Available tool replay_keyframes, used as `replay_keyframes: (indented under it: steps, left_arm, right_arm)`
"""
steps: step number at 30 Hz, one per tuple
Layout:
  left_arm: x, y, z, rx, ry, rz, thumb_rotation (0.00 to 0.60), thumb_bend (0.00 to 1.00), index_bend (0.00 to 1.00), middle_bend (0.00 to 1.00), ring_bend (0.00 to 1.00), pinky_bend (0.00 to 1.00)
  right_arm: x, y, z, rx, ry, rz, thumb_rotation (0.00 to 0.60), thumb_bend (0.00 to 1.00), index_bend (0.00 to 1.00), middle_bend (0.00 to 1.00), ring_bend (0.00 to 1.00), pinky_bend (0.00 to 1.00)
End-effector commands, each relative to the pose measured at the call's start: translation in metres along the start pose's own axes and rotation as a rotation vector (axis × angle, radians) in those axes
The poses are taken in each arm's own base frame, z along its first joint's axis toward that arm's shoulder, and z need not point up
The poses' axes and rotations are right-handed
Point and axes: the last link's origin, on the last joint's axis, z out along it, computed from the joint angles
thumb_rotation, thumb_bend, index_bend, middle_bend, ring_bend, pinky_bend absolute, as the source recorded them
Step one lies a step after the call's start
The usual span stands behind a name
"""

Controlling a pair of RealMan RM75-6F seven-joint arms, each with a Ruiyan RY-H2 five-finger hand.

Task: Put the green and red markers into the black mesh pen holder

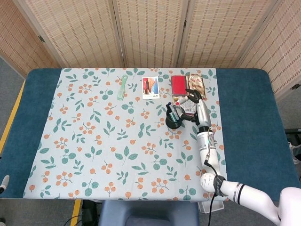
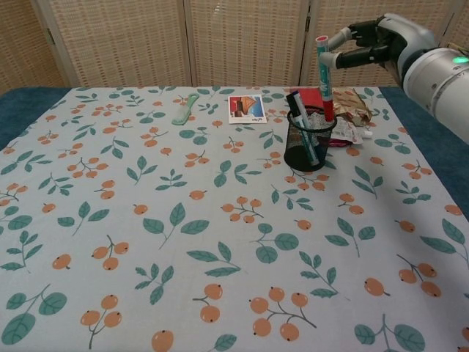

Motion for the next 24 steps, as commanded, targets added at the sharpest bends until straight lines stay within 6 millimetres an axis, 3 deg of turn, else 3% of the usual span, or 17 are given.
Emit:
replay_keyframes:
  steps: [1,5,7,9,12,17,20,24]
  left_arm:
    - [0.002,-0.002,0.0,0.005,0.005,-0.004,0.6,0.4,0.0,0.3,0.15,0.29]
    - [0.002,-0.003,0.0,0.007,0.005,-0.007,0.6,0.4,0.0,0.3,0.15,0.29]
    - [0.002,-0.003,0.0,0.006,0.004,-0.008,0.6,0.4,0.0,0.3,0.15,0.29]
    - [0.003,-0.003,0.0,0.005,0.009,-0.007,0.6,0.4,0.0,0.3,0.15,0.29]
    - [0.003,-0.003,0.0,0.008,0.009,-0.003,0.6,0.4,0.0,0.3,0.15,0.29]
    - [0.0,-0.002,0.002,0.004,-0.002,0.006,0.6,0.4,0.0,0.3,0.15,0.29]
    - [-0.003,0.001,0.004,0.002,-0.003,0.015,0.6,0.4,0.0,0.3,0.15,0.29]
    - [-0.008,0.006,0.005,-0.012,-0.013,0.031,0.6,0.4,0.0,0.3,0.15,0.29]
  right_arm:
    - [-0.017,0.001,0.01,-0.008,-0.02,0.0,0.6,0.33,0.63,0.15,0.0,0.0]
    - [-0.026,0.012,0.015,-0.03,-0.045,-0.035,0.6,0.33,0.62,0.12,0.0,0.0]
    - [-0.028,0.018,0.016,-0.043,-0.061,-0.046,0.6,0.32,0.54,0.09,0.0,0.0]
    - [-0.028,0.023,0.016,-0.05,-0.088,-0.074,0.6,0.31,0.3,0.04,0.0,0.0]
    - [-0.013,0.02,0.009,-0.035,-0.098,-0.114,0.6,0.27,0.02,0.0,0.0,0.0]
    - [0.031,0.0,-0.017,0.034,-0.056,-0.169,0.6,0.25,0.0,0.0,0.0,0.0]
    - [0.066,-0.01,-0.051,0.095,-0.031,-0.277,0.6,0.25,0.0,0.0,0.0,0.0]
    - [0.107,-0.001,-0.107,0.143,-0.046,-0.505,0.6,0.25,0.0,0.0,0.0,0.0]
